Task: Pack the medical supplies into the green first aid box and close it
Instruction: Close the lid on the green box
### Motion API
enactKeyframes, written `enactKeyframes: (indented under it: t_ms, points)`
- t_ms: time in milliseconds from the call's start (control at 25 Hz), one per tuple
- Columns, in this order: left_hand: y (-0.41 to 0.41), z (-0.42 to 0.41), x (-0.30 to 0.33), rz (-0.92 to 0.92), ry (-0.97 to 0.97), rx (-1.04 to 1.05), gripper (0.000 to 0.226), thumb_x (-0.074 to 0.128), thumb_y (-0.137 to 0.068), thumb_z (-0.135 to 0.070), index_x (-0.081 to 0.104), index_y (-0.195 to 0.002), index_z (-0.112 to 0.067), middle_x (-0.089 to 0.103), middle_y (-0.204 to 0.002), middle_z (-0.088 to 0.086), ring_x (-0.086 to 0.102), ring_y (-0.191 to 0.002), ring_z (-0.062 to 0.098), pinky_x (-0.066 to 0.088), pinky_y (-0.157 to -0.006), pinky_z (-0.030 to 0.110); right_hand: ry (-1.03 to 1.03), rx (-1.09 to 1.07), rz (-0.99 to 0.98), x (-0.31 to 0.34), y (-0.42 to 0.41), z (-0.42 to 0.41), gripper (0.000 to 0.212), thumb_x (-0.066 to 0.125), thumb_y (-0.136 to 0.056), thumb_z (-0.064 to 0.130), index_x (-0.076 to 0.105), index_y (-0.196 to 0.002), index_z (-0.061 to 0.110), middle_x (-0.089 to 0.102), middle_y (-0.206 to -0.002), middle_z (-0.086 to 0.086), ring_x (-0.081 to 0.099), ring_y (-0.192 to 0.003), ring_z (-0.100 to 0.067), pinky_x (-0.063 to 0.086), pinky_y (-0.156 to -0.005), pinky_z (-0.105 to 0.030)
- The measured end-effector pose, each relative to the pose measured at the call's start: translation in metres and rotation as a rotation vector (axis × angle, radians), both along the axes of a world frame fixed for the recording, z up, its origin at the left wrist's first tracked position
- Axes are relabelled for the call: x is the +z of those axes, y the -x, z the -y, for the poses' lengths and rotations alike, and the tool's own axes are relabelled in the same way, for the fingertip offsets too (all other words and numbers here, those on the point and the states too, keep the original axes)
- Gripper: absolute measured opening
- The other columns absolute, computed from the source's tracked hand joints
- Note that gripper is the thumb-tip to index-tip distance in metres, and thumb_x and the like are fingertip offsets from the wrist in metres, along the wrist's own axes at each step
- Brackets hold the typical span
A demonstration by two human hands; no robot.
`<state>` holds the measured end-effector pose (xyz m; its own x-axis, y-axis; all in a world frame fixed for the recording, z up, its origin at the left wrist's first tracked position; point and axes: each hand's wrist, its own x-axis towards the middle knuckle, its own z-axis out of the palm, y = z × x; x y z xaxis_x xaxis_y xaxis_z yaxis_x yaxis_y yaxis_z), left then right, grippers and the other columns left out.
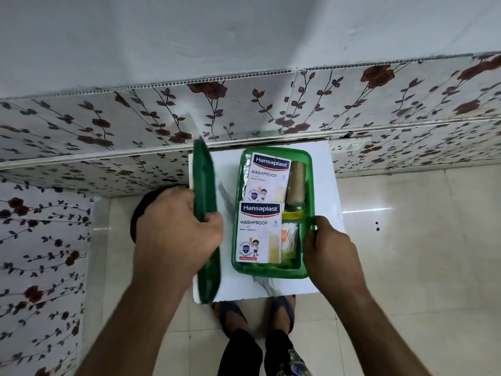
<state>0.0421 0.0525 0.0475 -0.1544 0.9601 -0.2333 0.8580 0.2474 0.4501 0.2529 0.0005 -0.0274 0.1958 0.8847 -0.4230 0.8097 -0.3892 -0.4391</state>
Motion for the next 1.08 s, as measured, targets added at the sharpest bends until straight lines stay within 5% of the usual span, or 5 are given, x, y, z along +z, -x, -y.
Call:
enactKeyframes:
  t_ms: [320, 560, 680, 800, 1080]
  points:
    - [-0.1, 0.01, -0.034, -0.213, 0.055, -0.192, 0.039, 0.065, -0.078, -0.038, 0.062, -0.102, -0.008, 0.049, -0.144, 0.022, 0.069, -0.07, 0.037, 0.037, -0.046, 0.026, 0.017, -0.126, -0.387, -0.015, -0.008, 0.008, 0.029, 0.04, -0.098, 0.03, 0.061, -0.119, 0.028, 0.074, -0.092, 0.006, 0.071, -0.073, -0.01, 0.056, -0.073, -0.041]
    - [-0.091, 0.008, -0.043, -0.115, -0.108, -0.217, 0.033, 0.059, -0.087, -0.041, 0.062, -0.105, -0.013, 0.065, -0.116, 0.008, 0.063, -0.061, 0.023, 0.031, -0.049, 0.021, -0.001, -0.331, -0.475, -0.015, -0.026, 0.019, 0.029, 0.044, -0.098, 0.014, 0.064, -0.113, 0.029, 0.073, -0.093, 0.008, 0.07, -0.076, -0.005, 0.057, -0.078, -0.043]
    - [-0.037, -0.003, -0.061, 0.025, -0.183, 0.051, 0.043, 0.056, -0.091, -0.043, 0.053, -0.127, -0.02, 0.062, -0.122, 0.006, 0.063, -0.098, 0.024, 0.048, -0.07, 0.033, -0.035, -0.371, -0.557, -0.012, -0.015, 0.011, 0.027, 0.054, -0.096, 0.028, 0.062, -0.122, 0.03, 0.068, -0.107, 0.013, 0.066, -0.095, -0.004, 0.056, -0.084, -0.035]
    - [-0.015, -0.003, -0.084, 0.398, 0.175, 0.215, 0.061, 0.053, -0.092, -0.047, 0.03, -0.148, -0.036, 0.05, -0.144, -0.001, 0.05, -0.127, 0.022, 0.043, -0.094, 0.037, 0.067, -0.317, -0.688, -0.008, 0.003, -0.001, 0.047, 0.059, -0.09, 0.046, 0.049, -0.134, 0.036, 0.058, -0.123, 0.021, 0.057, -0.111, -0.002, 0.047, -0.082, -0.018]
    - [-0.039, 0.014, -0.084, 0.629, 0.199, 0.263, 0.053, 0.054, -0.094, -0.039, 0.032, -0.142, -0.039, 0.059, -0.114, -0.016, 0.059, -0.09, -0.003, 0.046, -0.068, 0.02, 0.096, -0.298, -0.746, -0.014, 0.006, -0.011, 0.029, 0.06, -0.093, 0.038, 0.05, -0.119, 0.046, 0.06, -0.101, 0.038, 0.063, -0.093, 0.007, 0.048, -0.063, -0.007]
